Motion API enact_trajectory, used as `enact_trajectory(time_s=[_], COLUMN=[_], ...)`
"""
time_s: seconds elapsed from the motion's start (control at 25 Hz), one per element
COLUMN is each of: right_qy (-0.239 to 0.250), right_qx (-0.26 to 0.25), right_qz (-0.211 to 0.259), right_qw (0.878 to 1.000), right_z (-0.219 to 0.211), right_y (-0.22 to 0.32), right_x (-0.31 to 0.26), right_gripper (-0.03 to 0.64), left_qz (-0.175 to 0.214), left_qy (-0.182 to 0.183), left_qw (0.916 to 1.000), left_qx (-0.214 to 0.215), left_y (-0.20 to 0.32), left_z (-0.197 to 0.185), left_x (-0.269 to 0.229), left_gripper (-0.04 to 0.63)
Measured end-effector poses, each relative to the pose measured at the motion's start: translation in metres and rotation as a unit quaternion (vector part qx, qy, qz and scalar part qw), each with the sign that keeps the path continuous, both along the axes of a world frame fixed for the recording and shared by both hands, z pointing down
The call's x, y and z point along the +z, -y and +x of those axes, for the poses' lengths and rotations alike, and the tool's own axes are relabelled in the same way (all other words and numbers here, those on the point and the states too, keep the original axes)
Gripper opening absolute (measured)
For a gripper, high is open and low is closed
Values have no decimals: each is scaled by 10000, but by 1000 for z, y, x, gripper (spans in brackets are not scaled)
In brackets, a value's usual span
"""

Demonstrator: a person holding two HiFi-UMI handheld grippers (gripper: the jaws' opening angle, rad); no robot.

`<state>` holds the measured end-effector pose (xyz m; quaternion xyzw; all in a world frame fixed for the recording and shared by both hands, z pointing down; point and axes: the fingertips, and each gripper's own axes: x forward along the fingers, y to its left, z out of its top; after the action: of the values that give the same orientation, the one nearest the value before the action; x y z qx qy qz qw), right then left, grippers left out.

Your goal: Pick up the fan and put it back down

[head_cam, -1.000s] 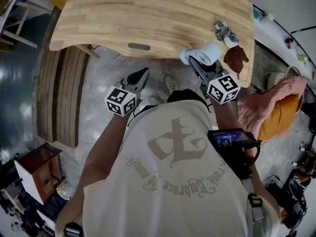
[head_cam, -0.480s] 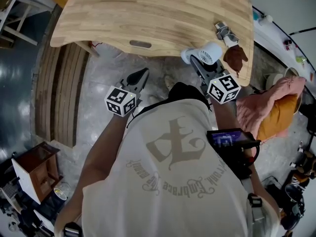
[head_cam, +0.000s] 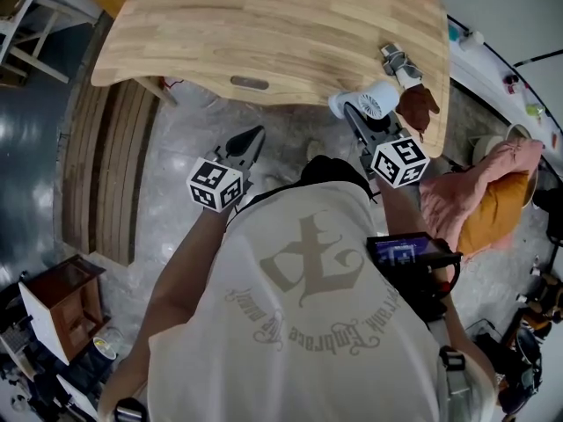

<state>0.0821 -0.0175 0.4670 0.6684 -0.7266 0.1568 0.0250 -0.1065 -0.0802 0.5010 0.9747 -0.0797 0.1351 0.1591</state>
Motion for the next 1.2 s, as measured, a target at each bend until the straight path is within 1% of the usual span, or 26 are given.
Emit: enact_trajectory(time_s=[0.12,0.24,0.72,1.0,1.2], right_qy=[-1,25,163,205,206], right_qx=[-29,-26,-65,-177,-327], right_qz=[9,12,-232,-401,-515], right_qw=[10000,10000,9996,9988,9979], right_z=[8,22,95,128,142], right_y=[4,8,19,33,47], right_x=[-1,1,25,43,59], right_gripper=[147,147,147,147,147], left_qz=[-11,-22,-113,-178,-205], left_qy=[47,101,235,398,508], left_qw=[10000,9999,9996,9990,9984], left_qx=[-34,-29,101,137,146], left_y=[3,6,15,20,24], left_z=[5,18,101,136,154], left_x=[0,2,5,11,17], left_gripper=[9,9,9,9,9])
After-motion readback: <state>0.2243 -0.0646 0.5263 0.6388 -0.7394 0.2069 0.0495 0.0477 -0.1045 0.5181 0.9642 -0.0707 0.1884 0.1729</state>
